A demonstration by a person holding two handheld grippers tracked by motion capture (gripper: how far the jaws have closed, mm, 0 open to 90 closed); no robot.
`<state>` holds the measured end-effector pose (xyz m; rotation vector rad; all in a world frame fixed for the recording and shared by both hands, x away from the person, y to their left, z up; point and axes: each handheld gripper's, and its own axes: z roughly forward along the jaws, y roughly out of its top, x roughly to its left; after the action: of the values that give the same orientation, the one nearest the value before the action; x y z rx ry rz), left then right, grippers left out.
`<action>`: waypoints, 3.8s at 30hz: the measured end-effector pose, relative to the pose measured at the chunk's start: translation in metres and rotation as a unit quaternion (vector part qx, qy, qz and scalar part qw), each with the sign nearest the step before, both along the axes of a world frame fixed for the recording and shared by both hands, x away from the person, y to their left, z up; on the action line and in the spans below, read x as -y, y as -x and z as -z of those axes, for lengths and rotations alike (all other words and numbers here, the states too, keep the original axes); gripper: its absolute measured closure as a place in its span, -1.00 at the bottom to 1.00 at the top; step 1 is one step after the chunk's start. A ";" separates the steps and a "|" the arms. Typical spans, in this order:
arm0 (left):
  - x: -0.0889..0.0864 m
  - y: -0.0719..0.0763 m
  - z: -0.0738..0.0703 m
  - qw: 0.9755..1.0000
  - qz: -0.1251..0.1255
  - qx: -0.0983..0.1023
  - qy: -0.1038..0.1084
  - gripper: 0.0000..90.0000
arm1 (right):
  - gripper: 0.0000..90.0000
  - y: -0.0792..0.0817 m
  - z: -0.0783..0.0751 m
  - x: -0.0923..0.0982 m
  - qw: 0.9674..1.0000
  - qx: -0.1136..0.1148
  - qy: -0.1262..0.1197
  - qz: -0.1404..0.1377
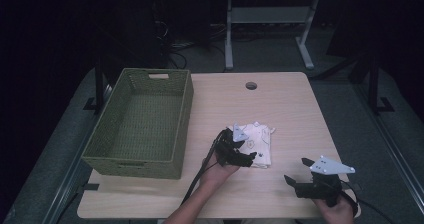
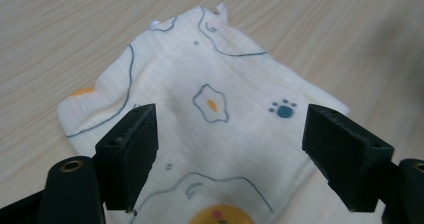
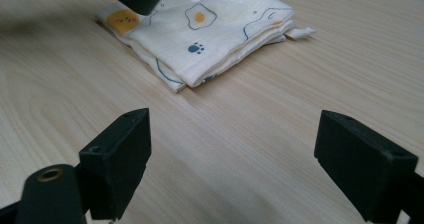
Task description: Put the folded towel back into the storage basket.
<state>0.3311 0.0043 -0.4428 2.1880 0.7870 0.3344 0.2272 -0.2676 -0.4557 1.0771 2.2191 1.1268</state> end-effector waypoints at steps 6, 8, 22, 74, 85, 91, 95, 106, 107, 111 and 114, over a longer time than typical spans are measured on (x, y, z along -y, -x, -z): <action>0.010 -0.015 0.004 1.000 -0.009 -0.007 -0.018 -0.48 | -0.67 0.000 0.000 0.001 1.000 -0.002 -0.002 0.000; 0.015 -0.022 0.006 0.999 -0.012 -0.014 -0.028 -0.46 | -0.67 0.000 0.000 0.001 1.000 0.000 -0.003 0.000; 0.025 -0.031 0.019 0.997 -0.019 -0.032 -0.068 -0.14 | -0.67 0.000 0.000 0.002 1.000 -0.001 -0.005 0.000; -0.008 -0.027 -0.034 0.999 -0.011 -0.035 0.014 0.82 | -0.67 0.001 0.000 0.002 1.000 0.003 0.002 -0.001; -0.025 -0.023 -0.056 0.995 0.005 -0.067 0.073 0.82 | -0.67 0.001 -0.002 0.004 1.000 0.007 0.001 0.010; -0.040 -0.023 -0.069 0.992 0.011 -0.090 0.087 0.81 | -0.67 0.001 -0.001 0.004 1.000 0.008 0.002 0.011; -0.053 -0.024 -0.079 0.990 0.006 -0.103 0.099 0.81 | -0.67 0.001 -0.002 0.004 1.000 0.007 0.002 0.013; -0.078 -0.023 -0.106 0.990 0.012 -0.112 0.079 0.81 | -0.67 0.001 -0.001 0.004 1.000 0.008 0.006 0.014; -0.082 -0.024 -0.109 0.990 0.012 -0.116 0.079 0.81 | -0.67 0.001 -0.001 0.004 1.000 0.008 0.007 0.014; -0.093 -0.028 -0.114 0.987 0.013 -0.131 0.088 0.81 | -0.67 0.001 -0.001 0.004 1.000 0.006 0.006 0.016; -0.100 -0.029 -0.118 0.986 0.012 -0.136 0.091 0.81 | -0.67 0.000 0.000 0.004 1.000 0.005 0.005 0.017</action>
<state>0.3606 0.1043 -0.3244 2.0911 0.9012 -0.0496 0.2270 -0.2715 -0.4553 1.1000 2.1882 1.1032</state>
